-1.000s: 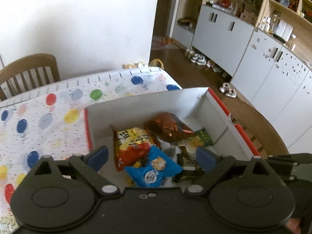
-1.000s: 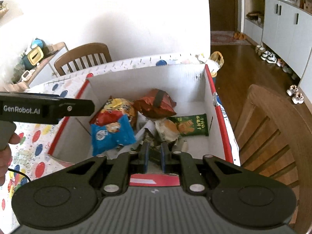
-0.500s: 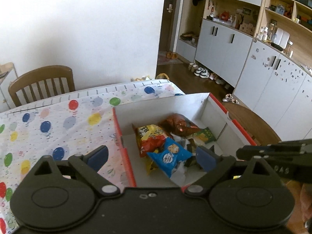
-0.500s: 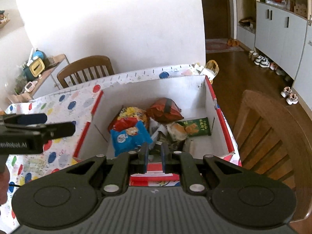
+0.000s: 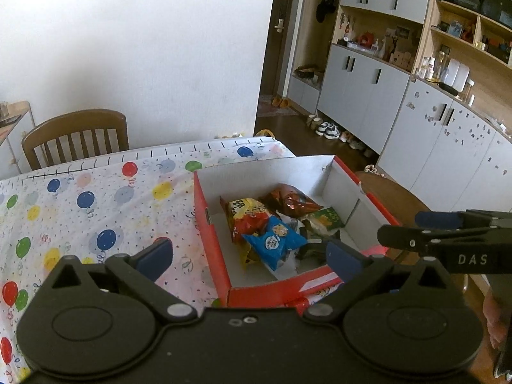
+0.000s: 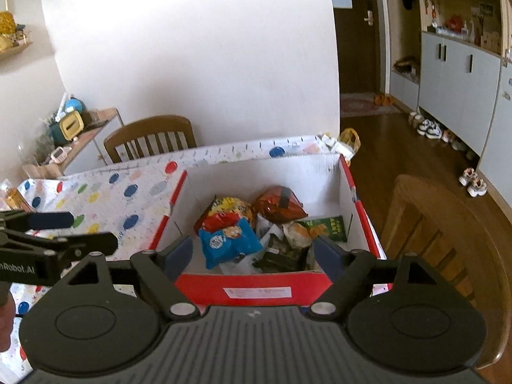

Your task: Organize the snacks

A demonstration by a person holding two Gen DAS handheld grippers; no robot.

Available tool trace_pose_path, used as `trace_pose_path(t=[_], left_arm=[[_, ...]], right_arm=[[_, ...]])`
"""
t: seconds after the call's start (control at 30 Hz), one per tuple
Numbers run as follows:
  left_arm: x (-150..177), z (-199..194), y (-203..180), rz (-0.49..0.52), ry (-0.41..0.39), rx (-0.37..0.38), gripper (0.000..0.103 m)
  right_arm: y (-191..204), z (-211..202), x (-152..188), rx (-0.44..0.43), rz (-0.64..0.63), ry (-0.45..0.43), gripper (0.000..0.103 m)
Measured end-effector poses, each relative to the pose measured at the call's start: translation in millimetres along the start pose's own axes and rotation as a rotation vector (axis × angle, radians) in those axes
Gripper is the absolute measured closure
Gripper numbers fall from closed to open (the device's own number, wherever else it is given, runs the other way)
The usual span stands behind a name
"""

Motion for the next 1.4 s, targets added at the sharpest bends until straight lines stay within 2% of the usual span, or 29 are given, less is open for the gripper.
trace_pose_path(t=[0.03, 0.1, 0.53, 1.17, 1.4], left_arm=[[1, -1, 0, -0.002, 0.0, 0.001, 0.001], [3, -5, 1, -0.01, -0.003, 0.004, 0.001], [13, -17, 7, -0.073, -0.024, 0.012, 0.0], [15, -26, 6, -0.089, -0.043, 0.013, 0.001], [14, -28, 3, -0.086, -0.055, 0.026, 0.001]], right_arm=[[2, -3, 0, -0.005, -0.003, -0.008, 0.008], [5, -9, 0, -0.017, -0.016, -0.038, 0.0], [20, -26, 4, -0.028, -0.025, -0.104, 0.0], [23, -31, 9, -0.079, -0.006, -0.094, 0.0], [24, -35, 11, -0.061, -0.02, -0.1, 0.0]])
Point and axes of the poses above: each gripper's, at about its wrist camera, not at the fingertips, and z roughly the way its jaws point, y to its left, x to its underside, the point moved 4 cm from there along z, roughly the way its jaws point, and after that the axes turned 8 degrees about y, right-handed, at the moved point
